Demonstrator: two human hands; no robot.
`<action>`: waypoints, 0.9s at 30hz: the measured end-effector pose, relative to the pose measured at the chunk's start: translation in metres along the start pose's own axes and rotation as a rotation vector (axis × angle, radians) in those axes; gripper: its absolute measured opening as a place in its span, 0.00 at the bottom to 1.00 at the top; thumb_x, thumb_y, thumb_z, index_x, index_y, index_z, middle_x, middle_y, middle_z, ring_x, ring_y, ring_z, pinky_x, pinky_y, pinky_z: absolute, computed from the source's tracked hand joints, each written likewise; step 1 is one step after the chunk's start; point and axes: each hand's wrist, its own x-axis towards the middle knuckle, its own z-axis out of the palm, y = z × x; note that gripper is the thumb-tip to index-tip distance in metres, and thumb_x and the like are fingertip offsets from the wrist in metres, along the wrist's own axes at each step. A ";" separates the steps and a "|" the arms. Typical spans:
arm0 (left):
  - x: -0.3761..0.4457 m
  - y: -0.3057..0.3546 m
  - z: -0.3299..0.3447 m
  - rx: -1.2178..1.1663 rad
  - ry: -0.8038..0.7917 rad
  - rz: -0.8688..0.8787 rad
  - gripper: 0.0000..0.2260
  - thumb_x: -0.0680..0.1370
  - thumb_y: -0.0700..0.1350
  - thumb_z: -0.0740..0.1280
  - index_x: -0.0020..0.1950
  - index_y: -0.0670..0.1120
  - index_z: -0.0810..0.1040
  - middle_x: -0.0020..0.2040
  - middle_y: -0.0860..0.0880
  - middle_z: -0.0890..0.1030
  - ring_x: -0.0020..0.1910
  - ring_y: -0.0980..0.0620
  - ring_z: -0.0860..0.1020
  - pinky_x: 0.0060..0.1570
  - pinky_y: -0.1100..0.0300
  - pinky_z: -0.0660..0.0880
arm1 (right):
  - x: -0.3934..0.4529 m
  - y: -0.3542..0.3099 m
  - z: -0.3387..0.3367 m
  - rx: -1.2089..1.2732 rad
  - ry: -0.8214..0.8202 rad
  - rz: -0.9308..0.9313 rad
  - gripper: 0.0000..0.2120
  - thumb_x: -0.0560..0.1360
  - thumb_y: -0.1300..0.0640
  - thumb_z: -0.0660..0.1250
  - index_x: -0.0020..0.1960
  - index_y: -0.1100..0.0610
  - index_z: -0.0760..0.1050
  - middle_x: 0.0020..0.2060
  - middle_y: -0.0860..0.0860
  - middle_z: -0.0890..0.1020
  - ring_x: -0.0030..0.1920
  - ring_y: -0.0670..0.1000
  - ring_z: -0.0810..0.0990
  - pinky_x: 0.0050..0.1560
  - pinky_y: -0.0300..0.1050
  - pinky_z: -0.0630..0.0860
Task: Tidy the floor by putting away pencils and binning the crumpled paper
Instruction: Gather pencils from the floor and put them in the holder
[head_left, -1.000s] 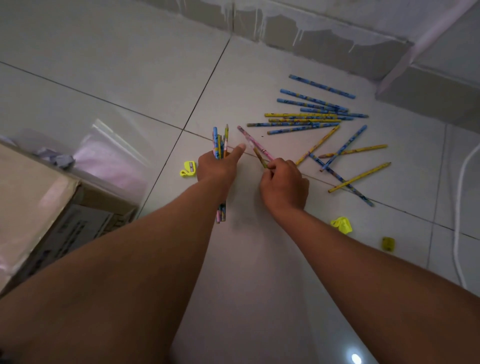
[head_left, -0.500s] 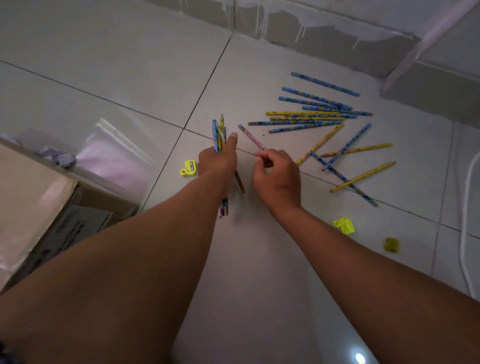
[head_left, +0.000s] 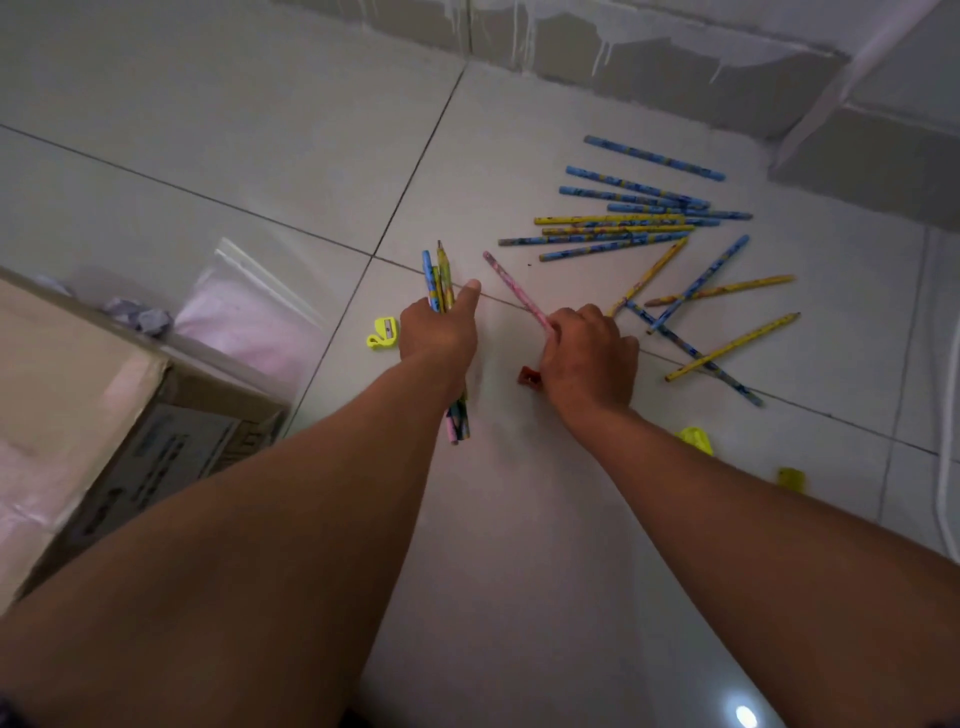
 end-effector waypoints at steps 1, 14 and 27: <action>0.000 -0.001 -0.001 0.001 0.017 0.020 0.19 0.72 0.61 0.73 0.37 0.46 0.76 0.31 0.47 0.75 0.33 0.45 0.75 0.40 0.54 0.77 | -0.001 0.000 0.000 0.013 -0.004 -0.001 0.09 0.78 0.57 0.61 0.55 0.51 0.78 0.53 0.53 0.78 0.57 0.59 0.75 0.53 0.53 0.67; -0.033 0.022 0.031 -0.003 -0.077 -0.005 0.24 0.61 0.65 0.80 0.32 0.49 0.73 0.28 0.51 0.73 0.29 0.50 0.71 0.35 0.58 0.73 | -0.025 0.005 -0.016 0.817 -0.054 0.099 0.07 0.76 0.58 0.68 0.52 0.53 0.82 0.44 0.48 0.85 0.43 0.45 0.81 0.49 0.46 0.80; -0.071 0.042 0.129 0.152 -0.184 0.130 0.17 0.76 0.58 0.69 0.52 0.46 0.80 0.39 0.46 0.79 0.43 0.44 0.81 0.42 0.56 0.76 | -0.022 0.089 -0.046 0.653 0.292 0.349 0.08 0.72 0.51 0.66 0.45 0.53 0.81 0.41 0.50 0.83 0.43 0.53 0.81 0.43 0.48 0.77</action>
